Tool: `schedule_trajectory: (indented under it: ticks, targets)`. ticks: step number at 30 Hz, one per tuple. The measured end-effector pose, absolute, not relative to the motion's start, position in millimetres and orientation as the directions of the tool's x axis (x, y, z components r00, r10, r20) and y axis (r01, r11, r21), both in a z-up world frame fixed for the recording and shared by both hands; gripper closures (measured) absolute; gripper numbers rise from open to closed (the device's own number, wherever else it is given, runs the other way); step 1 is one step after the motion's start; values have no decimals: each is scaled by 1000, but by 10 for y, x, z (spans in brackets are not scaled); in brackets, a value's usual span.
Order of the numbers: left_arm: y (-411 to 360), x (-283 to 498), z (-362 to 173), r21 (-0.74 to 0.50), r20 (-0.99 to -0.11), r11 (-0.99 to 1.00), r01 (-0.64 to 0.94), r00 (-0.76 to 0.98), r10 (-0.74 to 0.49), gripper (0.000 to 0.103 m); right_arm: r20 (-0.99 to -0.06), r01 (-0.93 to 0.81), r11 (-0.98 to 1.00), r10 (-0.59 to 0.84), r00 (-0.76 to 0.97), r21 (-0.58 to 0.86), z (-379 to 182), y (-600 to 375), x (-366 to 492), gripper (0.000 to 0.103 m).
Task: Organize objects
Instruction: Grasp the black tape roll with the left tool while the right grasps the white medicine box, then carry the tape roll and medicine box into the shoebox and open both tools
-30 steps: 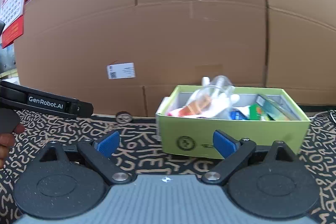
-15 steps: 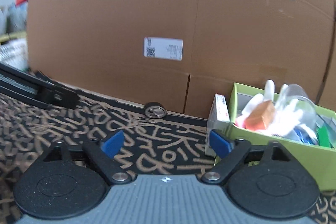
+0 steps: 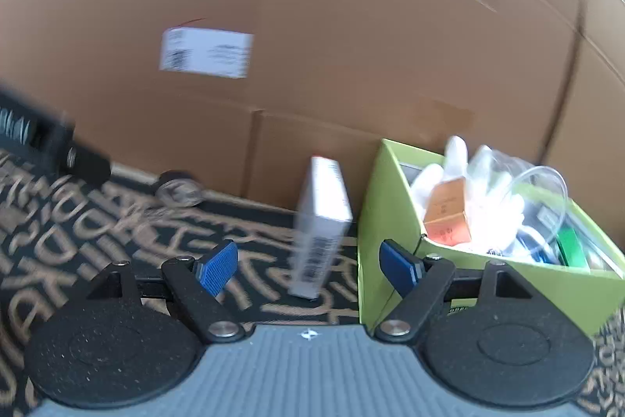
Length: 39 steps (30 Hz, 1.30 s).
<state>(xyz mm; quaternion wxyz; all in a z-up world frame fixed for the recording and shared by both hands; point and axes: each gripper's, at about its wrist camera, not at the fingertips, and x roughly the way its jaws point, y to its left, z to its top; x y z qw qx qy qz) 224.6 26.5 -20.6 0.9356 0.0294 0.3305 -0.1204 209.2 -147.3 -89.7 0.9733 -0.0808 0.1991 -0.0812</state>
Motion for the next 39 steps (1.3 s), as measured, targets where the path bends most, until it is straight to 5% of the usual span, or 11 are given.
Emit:
schedule_trajectory:
  ticks: [5,10,12,13,14,15,26,29,31,33,39]
  targets:
    - [89,2575,-307,-18,-625,959,283,745,-232,20,-354,88,960,-182,917,-265,-856,-1251,2213,23]
    - [20,2844,-427,-50,-641,953,297,722,-259,25,-329,219,919,-329,885,-328,-918,-1252,2397,28]
    - [-29,2939,-490,-36,-654,948,318,709,-263,38,-328,187,926,-297,897,-327,-926,-1280,2408,48]
    - [-47,2994,-528,-33,-668,945,324,697,-262,57,-319,167,930,-275,907,-329,-915,-1285,2368,58]
    - [-50,3045,-570,-47,-686,943,329,676,-270,74,-331,111,947,-213,919,-300,-898,-1311,2333,81]
    - [-35,3093,-613,-78,-703,940,331,650,-287,81,-348,67,962,-159,924,-263,-876,-1339,2291,82]
    - [266,2538,-585,-133,-737,907,399,572,-360,82,-357,-259,793,56,932,-551,-939,-1106,1277,82]
    - [396,2195,-559,-167,-743,887,431,536,-400,82,-395,-355,759,140,908,-547,-938,-1092,923,78]
    - [467,1965,-558,-195,-744,868,456,508,-434,81,-423,-416,771,212,881,-481,-900,-1134,777,54]
    - [502,1804,-566,-177,-747,871,458,514,-422,78,-411,-426,810,256,875,-403,-847,-1200,742,20]
    - [478,1711,-496,-104,-730,888,447,572,-374,58,-478,-380,897,238,845,-225,-811,-1339,1042,19]
